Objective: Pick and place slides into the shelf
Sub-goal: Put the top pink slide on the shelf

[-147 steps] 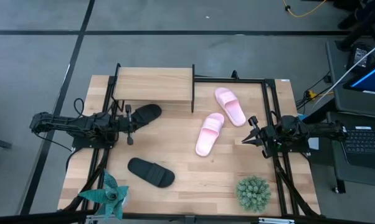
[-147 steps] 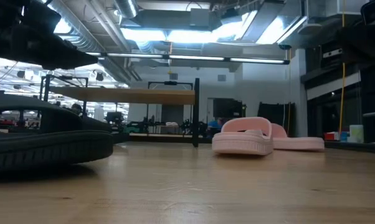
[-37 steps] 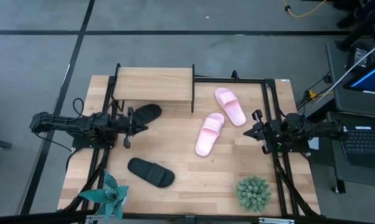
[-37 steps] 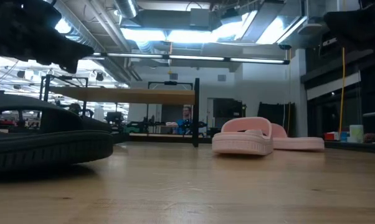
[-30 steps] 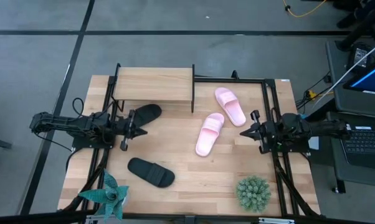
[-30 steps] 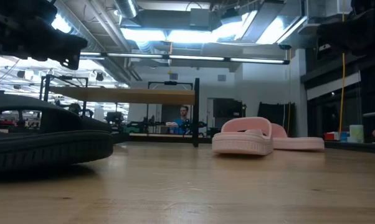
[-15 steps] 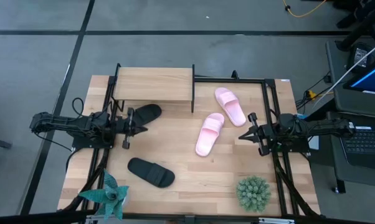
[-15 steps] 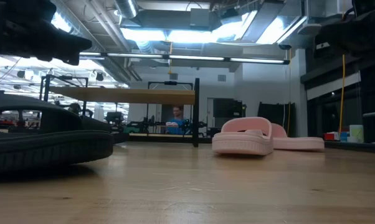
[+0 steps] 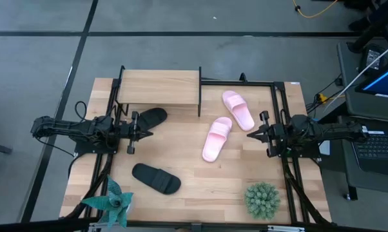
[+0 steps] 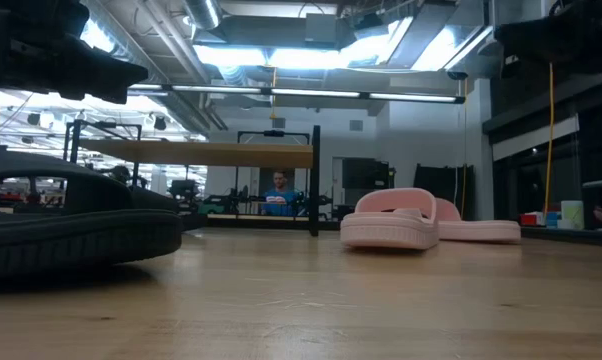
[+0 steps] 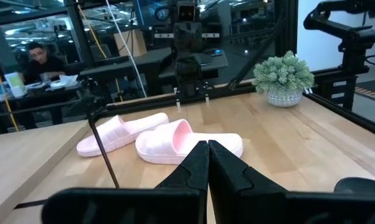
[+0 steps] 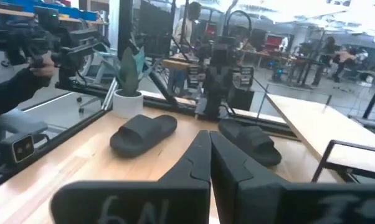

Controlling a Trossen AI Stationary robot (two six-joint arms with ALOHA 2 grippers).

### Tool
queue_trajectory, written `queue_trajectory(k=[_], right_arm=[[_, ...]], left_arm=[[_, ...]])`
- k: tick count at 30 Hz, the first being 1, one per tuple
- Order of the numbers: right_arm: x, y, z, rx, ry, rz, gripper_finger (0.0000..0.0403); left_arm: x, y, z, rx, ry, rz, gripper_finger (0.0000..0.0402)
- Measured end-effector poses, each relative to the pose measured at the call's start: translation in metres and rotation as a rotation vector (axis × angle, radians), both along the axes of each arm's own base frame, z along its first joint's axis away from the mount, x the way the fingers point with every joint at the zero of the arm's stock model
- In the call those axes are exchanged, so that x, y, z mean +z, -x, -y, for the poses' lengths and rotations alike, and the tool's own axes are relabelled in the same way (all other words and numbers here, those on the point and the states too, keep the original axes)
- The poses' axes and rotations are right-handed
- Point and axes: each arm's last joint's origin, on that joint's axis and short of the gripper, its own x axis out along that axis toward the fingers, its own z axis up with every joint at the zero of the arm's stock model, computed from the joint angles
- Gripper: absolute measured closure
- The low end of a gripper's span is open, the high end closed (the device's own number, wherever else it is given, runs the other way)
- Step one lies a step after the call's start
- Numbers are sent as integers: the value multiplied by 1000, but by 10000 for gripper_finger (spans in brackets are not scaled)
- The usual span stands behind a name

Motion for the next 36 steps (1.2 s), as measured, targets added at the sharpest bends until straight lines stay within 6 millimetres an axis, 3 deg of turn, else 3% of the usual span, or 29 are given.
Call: queue_trajectory(k=[8, 14, 19, 28, 32, 36], right_arm=[[28, -15, 5, -217, -58, -230, 401], [48, -39, 6, -248, 123, -420, 401], [39, -56, 12, -343, 182, -639, 401], [14, -77, 26, -447, 260, -826, 398], [11, -79, 36, -476, 305, -862, 396], [22, -83, 50, -513, 336, -862, 400]], left_arm=[[0, 0, 0, 0, -1, -3, 401], [0, 0, 0, 0, -1, -3, 401], [-1, 0, 0, 0, -2, -7, 401], [-2, 0, 0, 4, -2, -18, 401], [-2, 0, 0, 8, -2, -18, 401], [-2, 0, -1, 17, -2, -18, 401]])
